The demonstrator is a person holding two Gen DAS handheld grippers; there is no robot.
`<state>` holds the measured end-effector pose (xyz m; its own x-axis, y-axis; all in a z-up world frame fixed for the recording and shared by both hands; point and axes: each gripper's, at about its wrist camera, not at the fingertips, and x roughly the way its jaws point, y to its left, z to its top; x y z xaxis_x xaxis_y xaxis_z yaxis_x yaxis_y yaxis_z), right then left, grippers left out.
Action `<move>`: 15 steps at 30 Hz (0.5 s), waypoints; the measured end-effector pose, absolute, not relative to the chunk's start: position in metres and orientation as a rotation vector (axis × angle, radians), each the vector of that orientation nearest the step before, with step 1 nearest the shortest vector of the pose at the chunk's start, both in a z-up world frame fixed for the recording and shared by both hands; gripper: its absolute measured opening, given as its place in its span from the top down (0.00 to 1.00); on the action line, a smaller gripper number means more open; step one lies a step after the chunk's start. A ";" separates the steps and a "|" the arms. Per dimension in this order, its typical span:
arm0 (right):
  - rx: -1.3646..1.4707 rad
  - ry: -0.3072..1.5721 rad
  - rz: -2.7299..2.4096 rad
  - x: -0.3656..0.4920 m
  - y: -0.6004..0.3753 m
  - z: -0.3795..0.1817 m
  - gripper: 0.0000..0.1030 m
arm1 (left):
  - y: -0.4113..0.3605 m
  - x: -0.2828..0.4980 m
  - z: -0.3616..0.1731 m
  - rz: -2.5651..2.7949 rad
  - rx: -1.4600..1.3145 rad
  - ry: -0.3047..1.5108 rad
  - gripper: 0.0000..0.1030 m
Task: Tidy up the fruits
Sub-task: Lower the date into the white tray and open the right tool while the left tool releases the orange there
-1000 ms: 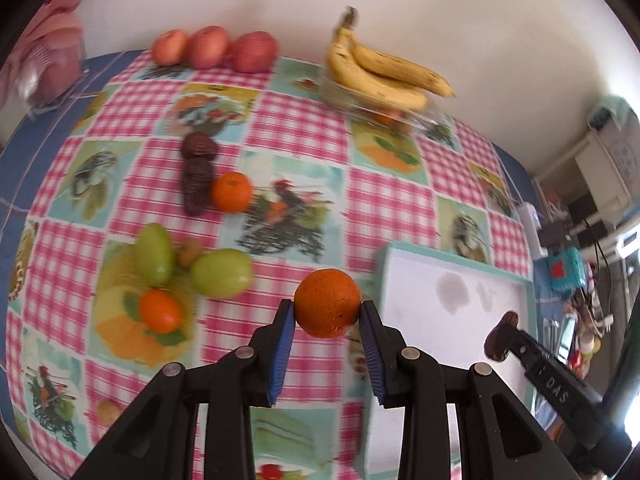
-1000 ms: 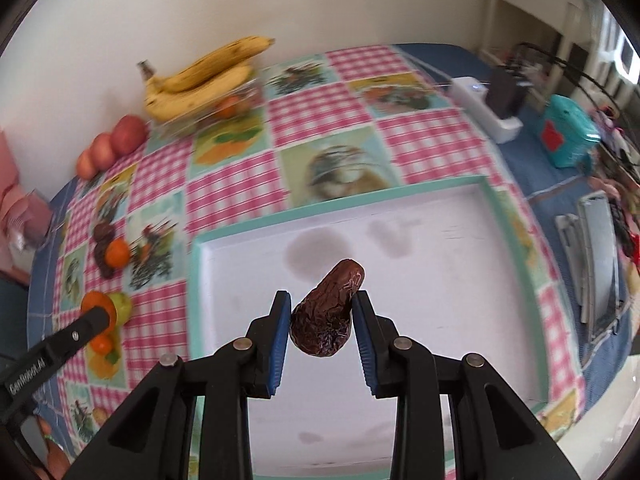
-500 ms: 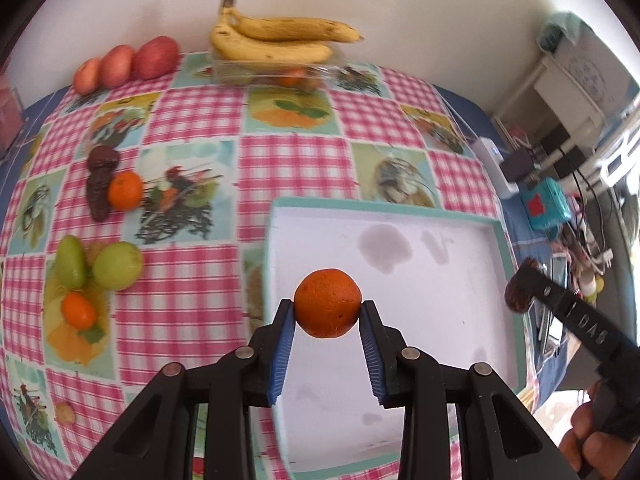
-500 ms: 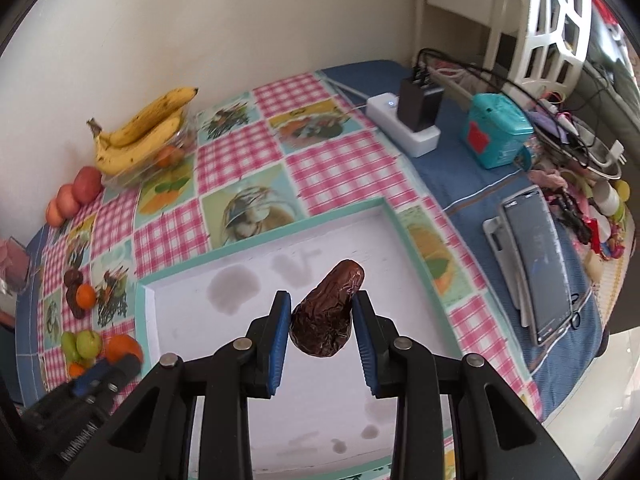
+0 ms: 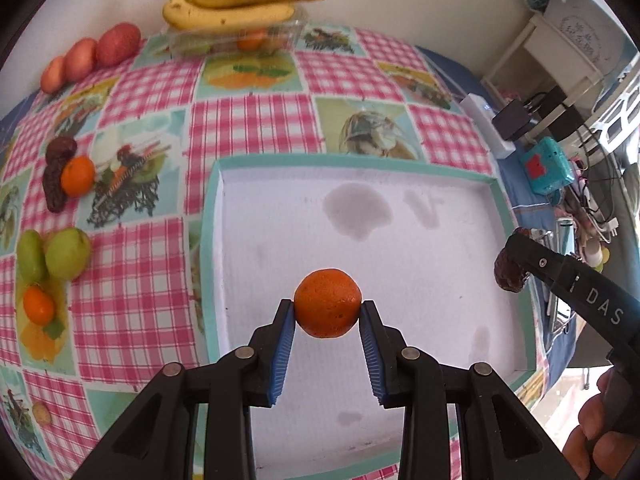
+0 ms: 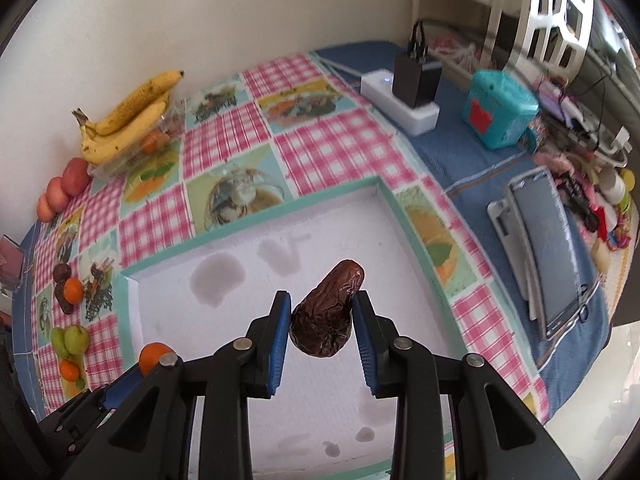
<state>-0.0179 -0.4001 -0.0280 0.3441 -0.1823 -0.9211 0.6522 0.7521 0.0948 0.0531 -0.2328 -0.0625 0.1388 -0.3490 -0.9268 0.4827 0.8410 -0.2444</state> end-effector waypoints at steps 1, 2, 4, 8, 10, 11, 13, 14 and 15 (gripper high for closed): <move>0.505 1.102 -0.572 -0.018 -0.401 -0.032 0.68 | -0.233 0.053 -0.065 -0.601 0.123 1.306 0.66; 0.511 1.113 -0.573 -0.018 -0.401 -0.037 0.68 | -0.233 0.054 -0.069 -0.598 0.125 1.315 0.66; 0.516 1.129 -0.575 -0.018 -0.402 -0.044 0.68 | -0.234 0.054 -0.073 -0.597 0.124 1.324 0.66; 0.521 1.153 -0.578 -0.019 -0.405 -0.053 0.68 | -0.238 0.054 -0.079 -0.595 0.137 1.334 0.66; 0.521 1.170 -0.577 -0.018 -0.405 -0.058 0.68 | -0.240 0.053 -0.082 -0.594 0.146 1.339 0.66; 0.520 1.180 -0.576 -0.018 -0.405 -0.061 0.68 | -0.241 0.053 -0.084 -0.595 0.148 1.345 0.66; 0.519 1.191 -0.573 -0.017 -0.405 -0.064 0.68 | -0.243 0.051 -0.085 -0.593 0.153 1.340 0.66; 0.518 1.197 -0.573 -0.017 -0.405 -0.066 0.68 | -0.244 0.051 -0.085 -0.593 0.157 1.339 0.66; 0.518 1.202 -0.573 -0.016 -0.405 -0.067 0.68 | -0.244 0.050 -0.085 -0.594 0.158 1.337 0.66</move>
<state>-0.0163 -0.4048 -0.0671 0.2543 -0.1351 -0.9576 0.6588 0.7492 0.0692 0.0503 -0.2437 -0.0849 0.1093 -0.3136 -0.9432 0.4891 0.8430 -0.2236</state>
